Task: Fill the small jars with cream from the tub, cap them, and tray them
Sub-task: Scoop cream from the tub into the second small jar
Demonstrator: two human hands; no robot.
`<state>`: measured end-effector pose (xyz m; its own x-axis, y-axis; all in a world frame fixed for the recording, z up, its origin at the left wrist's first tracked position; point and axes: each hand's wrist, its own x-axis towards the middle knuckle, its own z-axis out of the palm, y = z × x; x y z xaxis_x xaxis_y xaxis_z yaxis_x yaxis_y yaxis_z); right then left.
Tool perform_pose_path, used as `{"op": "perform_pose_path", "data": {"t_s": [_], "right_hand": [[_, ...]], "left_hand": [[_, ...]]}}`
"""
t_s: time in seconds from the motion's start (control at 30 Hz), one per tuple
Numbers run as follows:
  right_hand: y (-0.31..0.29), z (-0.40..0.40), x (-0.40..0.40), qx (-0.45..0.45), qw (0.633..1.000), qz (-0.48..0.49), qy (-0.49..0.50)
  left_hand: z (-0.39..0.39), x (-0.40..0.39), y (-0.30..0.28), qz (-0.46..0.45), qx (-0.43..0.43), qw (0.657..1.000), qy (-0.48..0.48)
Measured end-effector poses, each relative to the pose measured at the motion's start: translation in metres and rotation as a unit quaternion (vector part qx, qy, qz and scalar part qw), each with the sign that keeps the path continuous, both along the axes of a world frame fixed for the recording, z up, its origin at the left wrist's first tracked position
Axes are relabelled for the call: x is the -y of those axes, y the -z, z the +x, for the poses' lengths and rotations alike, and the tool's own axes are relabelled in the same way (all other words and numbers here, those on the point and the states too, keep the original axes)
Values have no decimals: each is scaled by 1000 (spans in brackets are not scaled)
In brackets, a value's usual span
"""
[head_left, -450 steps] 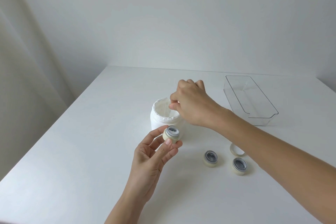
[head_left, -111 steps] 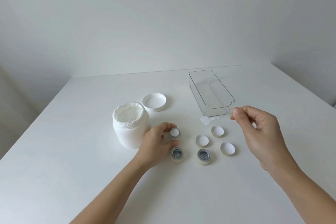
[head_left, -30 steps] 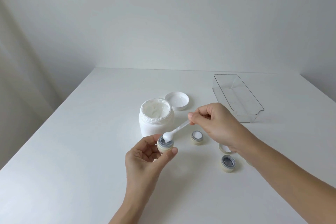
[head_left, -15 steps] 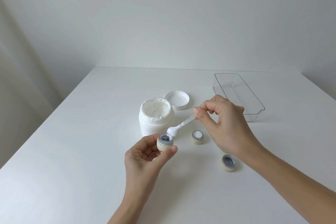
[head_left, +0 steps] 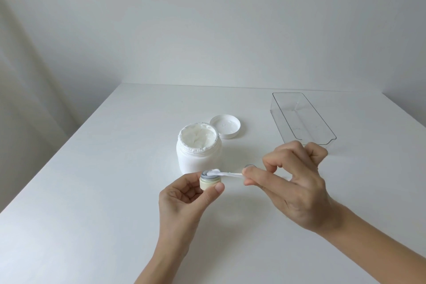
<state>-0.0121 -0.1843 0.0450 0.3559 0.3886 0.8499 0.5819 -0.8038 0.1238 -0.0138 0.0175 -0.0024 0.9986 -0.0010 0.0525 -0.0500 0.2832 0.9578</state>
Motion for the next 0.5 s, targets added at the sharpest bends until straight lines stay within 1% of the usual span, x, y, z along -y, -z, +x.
{"op": "perform_pose_path", "data": {"t_s": [0.17, 0.27, 0.33, 0.4, 0.5], "right_hand": [[-8, 1, 5, 1, 999, 36, 5], [-17, 10, 3, -17, 993, 112, 38], [-27, 21, -3, -45, 984, 154, 71], [-35, 33, -16, -79, 979, 160, 98], [-39, 51, -39, -141, 975, 118, 128]], "left_hand": [[0, 0, -1, 0, -5, 1000, -6], [1, 0, 0, 2, -10, 1000, -17], [1, 0, 0, 5, -12, 1000, -17], [1, 1, 0, 12, -10, 1000, -15], [-1, 1, -1, 21, -5, 1000, -9]]}}
